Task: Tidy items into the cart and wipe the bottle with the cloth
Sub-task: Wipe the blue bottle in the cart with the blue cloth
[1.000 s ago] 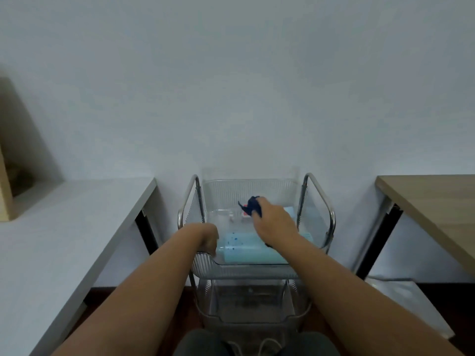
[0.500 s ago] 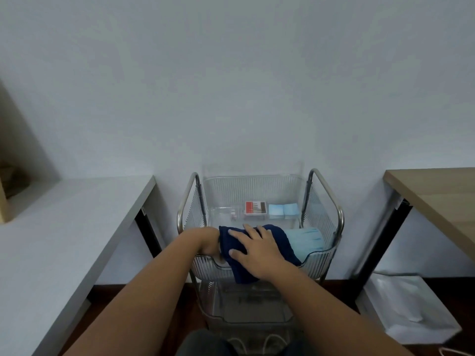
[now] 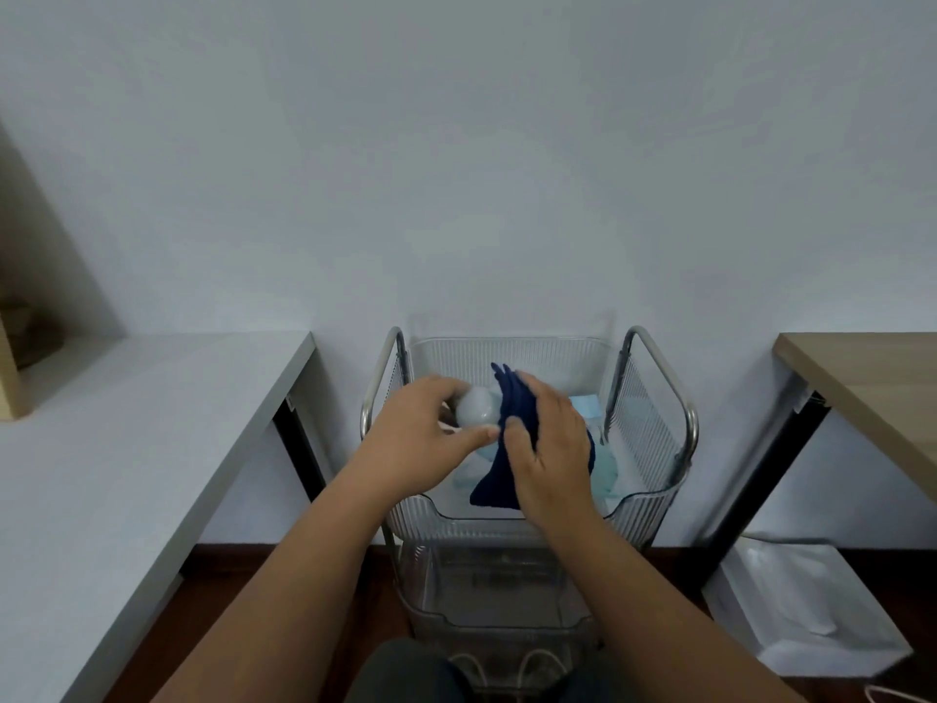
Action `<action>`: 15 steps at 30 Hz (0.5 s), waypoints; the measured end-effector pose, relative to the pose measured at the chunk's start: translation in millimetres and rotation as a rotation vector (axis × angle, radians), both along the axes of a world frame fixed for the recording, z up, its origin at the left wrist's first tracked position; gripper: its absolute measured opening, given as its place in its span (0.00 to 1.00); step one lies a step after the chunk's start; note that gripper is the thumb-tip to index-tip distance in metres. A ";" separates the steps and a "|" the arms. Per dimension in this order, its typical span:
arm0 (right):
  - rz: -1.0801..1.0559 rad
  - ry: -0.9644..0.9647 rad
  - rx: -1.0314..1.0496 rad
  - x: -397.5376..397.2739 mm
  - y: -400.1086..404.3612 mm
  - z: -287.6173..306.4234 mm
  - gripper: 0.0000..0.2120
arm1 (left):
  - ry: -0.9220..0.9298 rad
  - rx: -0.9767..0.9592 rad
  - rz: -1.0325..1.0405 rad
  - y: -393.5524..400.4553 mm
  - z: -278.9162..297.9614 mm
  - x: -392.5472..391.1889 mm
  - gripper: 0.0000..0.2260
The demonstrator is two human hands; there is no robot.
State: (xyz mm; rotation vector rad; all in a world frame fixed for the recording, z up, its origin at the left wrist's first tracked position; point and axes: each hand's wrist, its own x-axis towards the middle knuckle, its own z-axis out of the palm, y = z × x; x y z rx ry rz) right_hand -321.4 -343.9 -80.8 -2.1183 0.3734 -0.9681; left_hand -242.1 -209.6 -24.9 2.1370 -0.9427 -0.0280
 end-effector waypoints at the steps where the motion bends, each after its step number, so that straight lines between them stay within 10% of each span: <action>1: 0.024 -0.036 0.051 0.2 -1.3 3.2 0.24 | -0.038 -0.013 -0.017 -1.9 4.3 -1.2 0.17; 7: 0.242 -0.076 0.359 3.2 -14.5 27.4 0.16 | -0.187 0.003 -0.215 -7.9 25.6 4.7 0.18; 15: 0.489 0.373 0.583 27.9 -63.3 76.3 0.08 | -0.252 0.152 -0.389 -15.3 52.8 33.3 0.22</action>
